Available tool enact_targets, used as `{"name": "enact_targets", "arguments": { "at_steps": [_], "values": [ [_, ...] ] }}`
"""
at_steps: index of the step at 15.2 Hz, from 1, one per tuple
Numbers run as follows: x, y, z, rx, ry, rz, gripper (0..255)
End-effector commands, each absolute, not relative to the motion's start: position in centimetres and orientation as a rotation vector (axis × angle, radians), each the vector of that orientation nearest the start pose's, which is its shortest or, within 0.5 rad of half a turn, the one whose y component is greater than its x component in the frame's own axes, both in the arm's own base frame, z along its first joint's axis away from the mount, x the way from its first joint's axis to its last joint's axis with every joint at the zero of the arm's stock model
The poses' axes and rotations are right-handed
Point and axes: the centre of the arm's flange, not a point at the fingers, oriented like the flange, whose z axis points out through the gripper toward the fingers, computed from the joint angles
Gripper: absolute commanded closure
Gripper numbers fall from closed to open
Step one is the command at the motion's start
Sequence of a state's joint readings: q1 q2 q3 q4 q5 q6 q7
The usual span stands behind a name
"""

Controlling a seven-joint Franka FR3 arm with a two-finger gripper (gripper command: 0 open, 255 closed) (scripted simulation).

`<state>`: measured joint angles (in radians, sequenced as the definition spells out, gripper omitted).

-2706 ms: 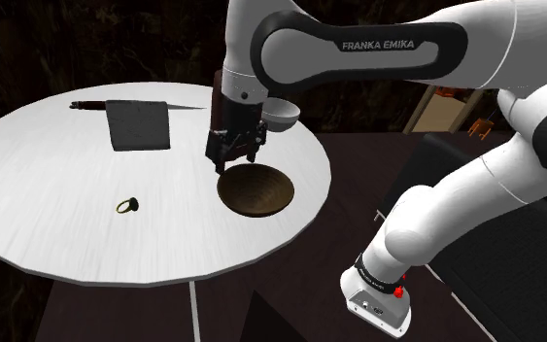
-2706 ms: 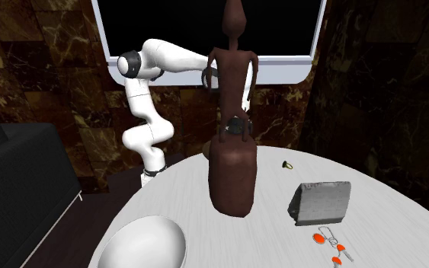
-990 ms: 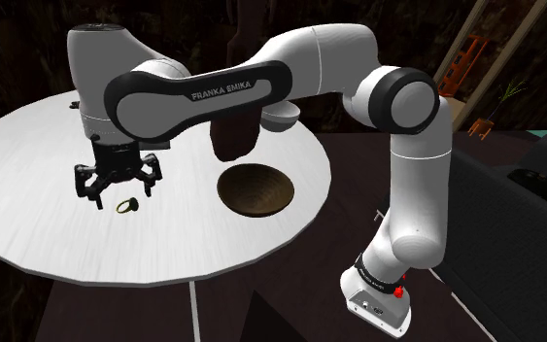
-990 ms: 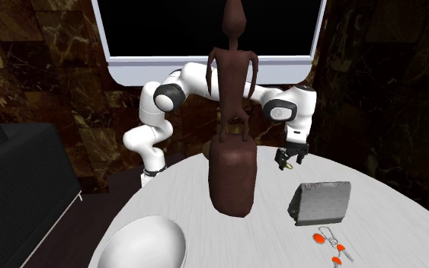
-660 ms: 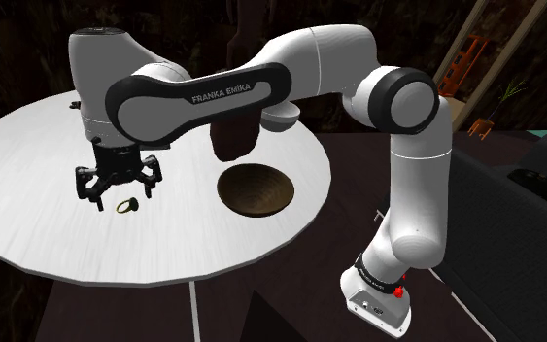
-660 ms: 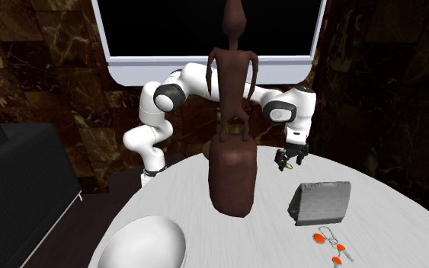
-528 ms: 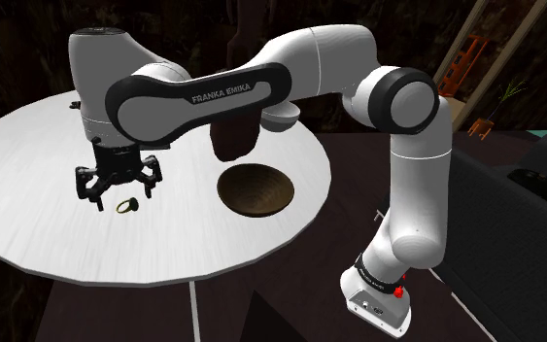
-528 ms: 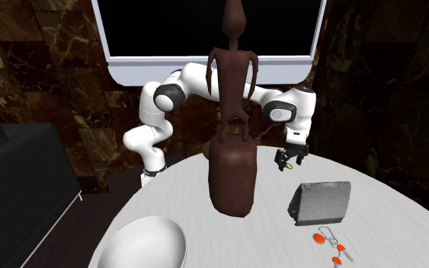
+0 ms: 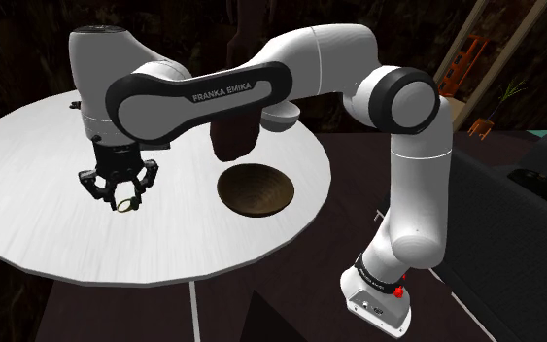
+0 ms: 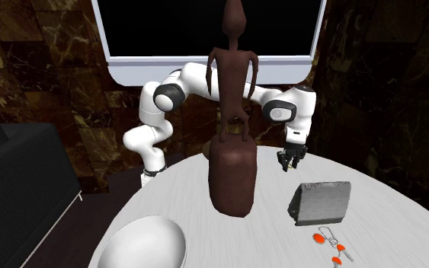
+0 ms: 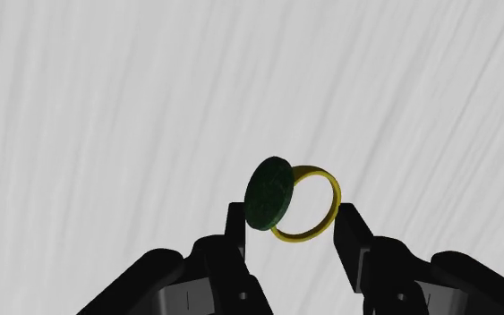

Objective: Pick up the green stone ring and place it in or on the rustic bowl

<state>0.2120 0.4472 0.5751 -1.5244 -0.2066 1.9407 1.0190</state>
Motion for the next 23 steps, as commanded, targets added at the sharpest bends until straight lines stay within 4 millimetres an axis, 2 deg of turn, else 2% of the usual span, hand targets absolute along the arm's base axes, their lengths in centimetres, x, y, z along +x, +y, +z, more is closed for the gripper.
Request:
{"name": "enact_targets", "arguments": {
  "at_steps": [1, 2, 23],
  "values": [
    [52.5, 42.9, 43.4, -3.064, 0.321, 0.017, 255],
    [52.5, 42.8, 43.5, -3.064, 0.321, 0.017, 255],
    [52.5, 42.8, 54.6, -3.064, 0.321, 0.017, 255]
  ]
}}
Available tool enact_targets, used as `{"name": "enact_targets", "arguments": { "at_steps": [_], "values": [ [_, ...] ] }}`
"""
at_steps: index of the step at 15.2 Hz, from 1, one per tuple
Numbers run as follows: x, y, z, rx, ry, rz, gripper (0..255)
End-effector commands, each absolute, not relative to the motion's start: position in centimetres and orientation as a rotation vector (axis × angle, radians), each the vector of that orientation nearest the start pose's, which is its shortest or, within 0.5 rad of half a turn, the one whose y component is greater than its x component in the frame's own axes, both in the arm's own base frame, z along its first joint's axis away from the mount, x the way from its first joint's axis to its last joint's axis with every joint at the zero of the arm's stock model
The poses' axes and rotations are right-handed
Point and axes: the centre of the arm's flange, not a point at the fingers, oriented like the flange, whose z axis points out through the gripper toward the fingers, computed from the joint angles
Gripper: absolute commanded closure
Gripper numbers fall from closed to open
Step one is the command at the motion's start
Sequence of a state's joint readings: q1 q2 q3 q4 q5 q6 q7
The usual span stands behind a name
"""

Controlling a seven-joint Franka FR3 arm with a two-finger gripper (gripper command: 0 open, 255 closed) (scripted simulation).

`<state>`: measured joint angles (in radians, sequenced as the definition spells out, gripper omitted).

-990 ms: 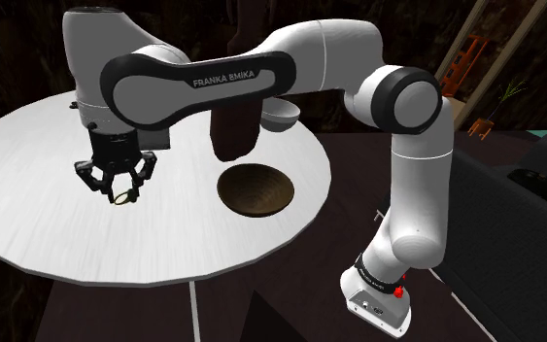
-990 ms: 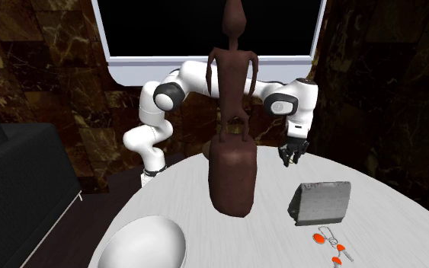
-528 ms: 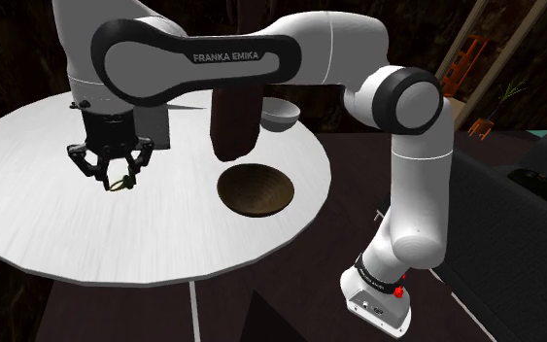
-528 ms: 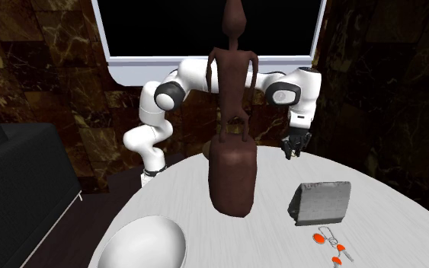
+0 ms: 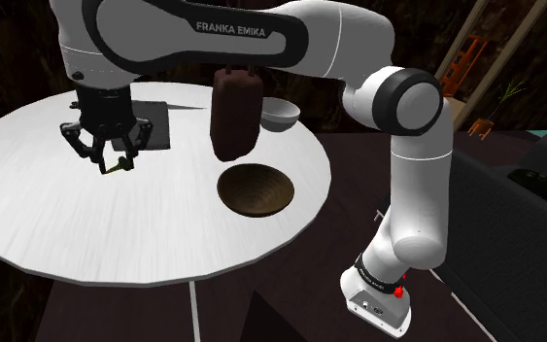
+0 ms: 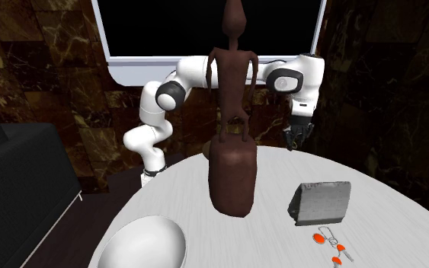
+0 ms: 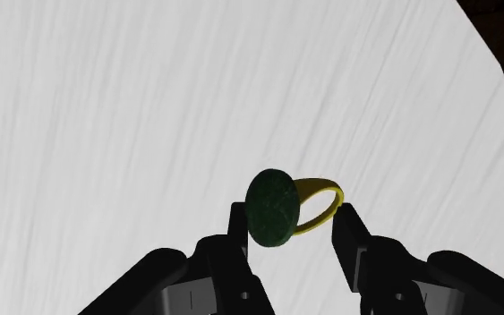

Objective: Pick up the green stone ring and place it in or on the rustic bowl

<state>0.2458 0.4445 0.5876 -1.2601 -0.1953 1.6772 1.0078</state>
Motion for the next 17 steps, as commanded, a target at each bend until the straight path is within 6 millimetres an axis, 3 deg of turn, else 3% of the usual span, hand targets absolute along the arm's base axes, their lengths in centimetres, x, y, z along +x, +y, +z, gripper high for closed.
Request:
{"name": "enact_targets", "arguments": {
  "at_steps": [1, 8, 17],
  "values": [
    [52.5, 42.8, 55.1, -3.064, 0.321, 0.017, 255],
    [52.5, 42.8, 58.5, -3.064, 0.321, 0.017, 255],
    [44.9, 33.7, 58.4, -3.064, 0.321, 0.017, 255]
  ]
}}
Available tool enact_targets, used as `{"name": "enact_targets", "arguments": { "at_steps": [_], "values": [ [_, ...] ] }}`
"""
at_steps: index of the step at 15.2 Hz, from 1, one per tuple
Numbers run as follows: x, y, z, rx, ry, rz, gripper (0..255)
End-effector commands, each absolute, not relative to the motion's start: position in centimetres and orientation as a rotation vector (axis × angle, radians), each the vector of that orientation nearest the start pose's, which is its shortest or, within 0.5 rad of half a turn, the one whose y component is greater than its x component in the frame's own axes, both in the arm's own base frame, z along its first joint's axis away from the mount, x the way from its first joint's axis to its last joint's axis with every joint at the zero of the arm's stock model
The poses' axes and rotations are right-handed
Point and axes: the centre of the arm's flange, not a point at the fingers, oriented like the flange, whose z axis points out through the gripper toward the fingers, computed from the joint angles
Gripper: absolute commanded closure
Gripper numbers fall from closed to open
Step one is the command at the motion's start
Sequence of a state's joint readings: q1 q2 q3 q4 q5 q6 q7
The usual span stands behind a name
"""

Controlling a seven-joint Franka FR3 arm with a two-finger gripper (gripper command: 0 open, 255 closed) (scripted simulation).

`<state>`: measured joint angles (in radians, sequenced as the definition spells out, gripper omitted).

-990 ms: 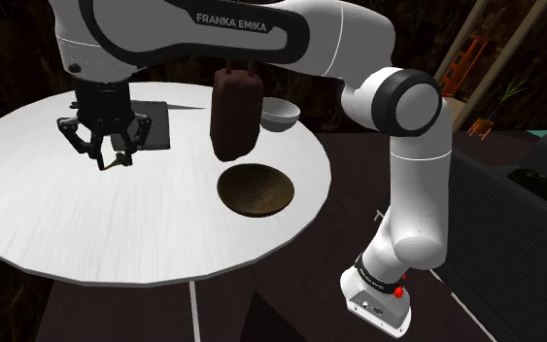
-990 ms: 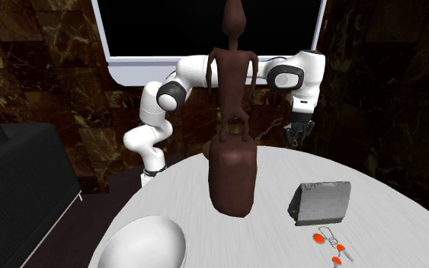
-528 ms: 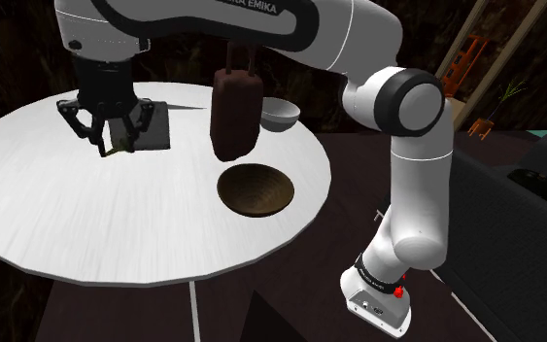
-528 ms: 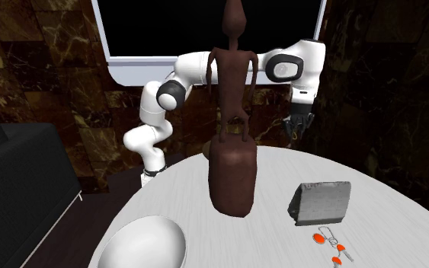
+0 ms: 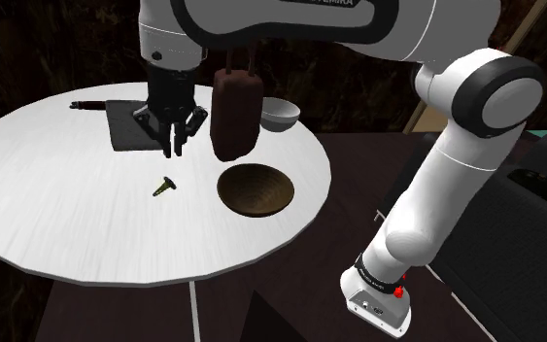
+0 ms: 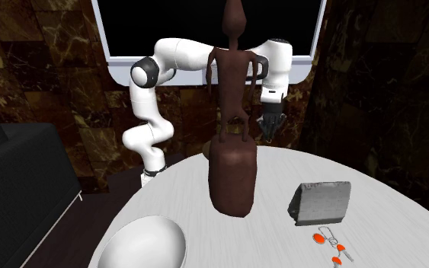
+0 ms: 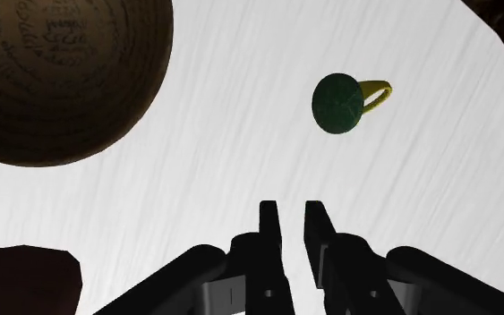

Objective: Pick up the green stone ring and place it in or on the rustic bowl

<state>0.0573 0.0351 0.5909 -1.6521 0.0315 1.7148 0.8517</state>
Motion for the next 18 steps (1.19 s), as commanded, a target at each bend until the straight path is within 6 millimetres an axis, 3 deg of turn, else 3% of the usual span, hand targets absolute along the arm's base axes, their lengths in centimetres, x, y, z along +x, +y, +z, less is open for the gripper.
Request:
{"name": "enact_targets", "arguments": {
  "at_steps": [1, 3, 4, 5, 15, 18],
  "values": [
    [44.1, 32.7, 58.4, -3.064, 0.321, 0.017, 255],
    [42.4, 30.6, 58.3, -3.064, 0.321, 0.017, 255],
    [43.3, 31.6, 58.3, -3.065, 0.321, 0.016, 255],
    [43.3, 31.6, 58.3, -3.065, 0.321, 0.016, 0],
    [43.4, 37.3, 47.6, -2.924, 0.310, 0.340, 0],
    [43.1, 38.0, 45.8, -2.912, 0.309, 0.363, 0]
  ]
}}
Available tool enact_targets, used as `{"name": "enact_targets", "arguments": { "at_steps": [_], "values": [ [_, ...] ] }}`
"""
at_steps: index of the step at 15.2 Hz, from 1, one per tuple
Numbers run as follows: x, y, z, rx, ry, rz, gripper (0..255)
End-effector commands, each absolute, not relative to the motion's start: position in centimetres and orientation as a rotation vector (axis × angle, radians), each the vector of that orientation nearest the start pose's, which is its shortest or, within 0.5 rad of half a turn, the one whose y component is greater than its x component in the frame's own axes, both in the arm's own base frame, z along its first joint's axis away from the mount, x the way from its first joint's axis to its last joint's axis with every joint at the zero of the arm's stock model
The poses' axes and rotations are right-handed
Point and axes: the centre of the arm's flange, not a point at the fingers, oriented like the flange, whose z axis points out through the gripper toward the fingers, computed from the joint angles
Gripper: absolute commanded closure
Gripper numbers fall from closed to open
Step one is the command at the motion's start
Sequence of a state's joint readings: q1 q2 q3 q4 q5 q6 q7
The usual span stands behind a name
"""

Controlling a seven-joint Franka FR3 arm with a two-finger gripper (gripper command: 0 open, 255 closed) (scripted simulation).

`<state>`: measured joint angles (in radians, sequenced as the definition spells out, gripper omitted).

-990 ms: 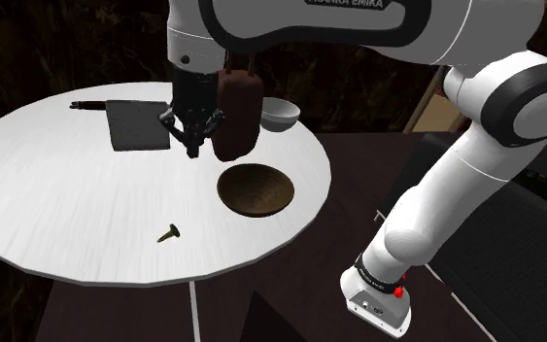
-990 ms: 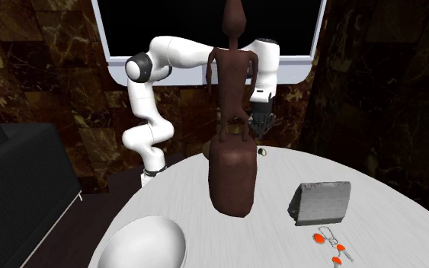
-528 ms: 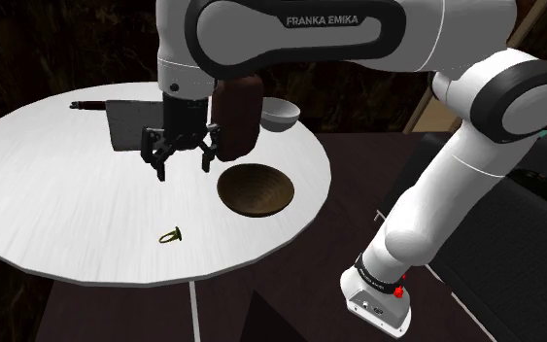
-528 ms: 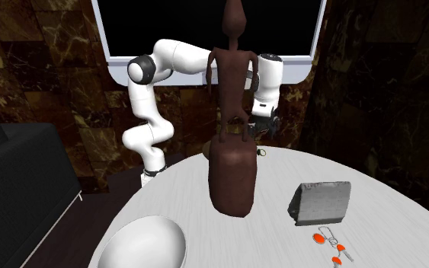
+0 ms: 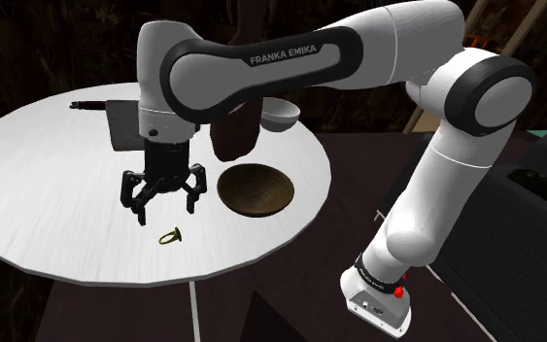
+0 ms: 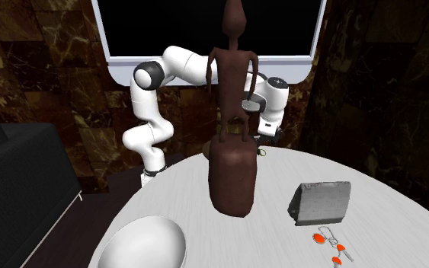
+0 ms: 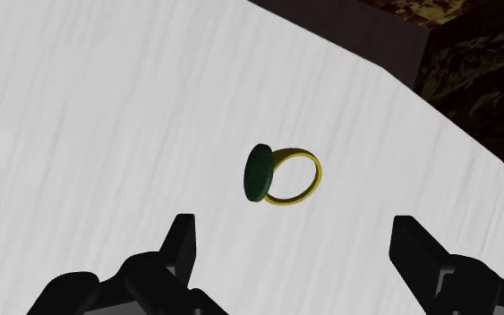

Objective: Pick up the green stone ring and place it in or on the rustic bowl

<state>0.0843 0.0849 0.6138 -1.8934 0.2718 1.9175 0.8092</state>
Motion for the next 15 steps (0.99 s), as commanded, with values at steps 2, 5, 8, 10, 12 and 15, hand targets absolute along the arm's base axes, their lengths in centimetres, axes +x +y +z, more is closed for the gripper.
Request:
{"name": "enact_targets", "arguments": {
  "at_steps": [2, 5, 8, 10, 12, 15],
  "values": [
    [42.9, 38.2, 44.8, -2.912, 0.309, 0.363, 0],
    [42.5, 38.6, 43.3, -2.912, 0.309, 0.363, 0],
    [42.5, 38.6, 43.0, -2.912, 0.309, 0.363, 0],
    [42.5, 38.6, 43.0, -2.912, 0.309, 0.363, 0],
    [42.5, 38.6, 43.0, -2.912, 0.309, 0.363, 0],
    [42.5, 38.6, 43.0, -2.912, 0.309, 0.363, 255]
  ]
}}
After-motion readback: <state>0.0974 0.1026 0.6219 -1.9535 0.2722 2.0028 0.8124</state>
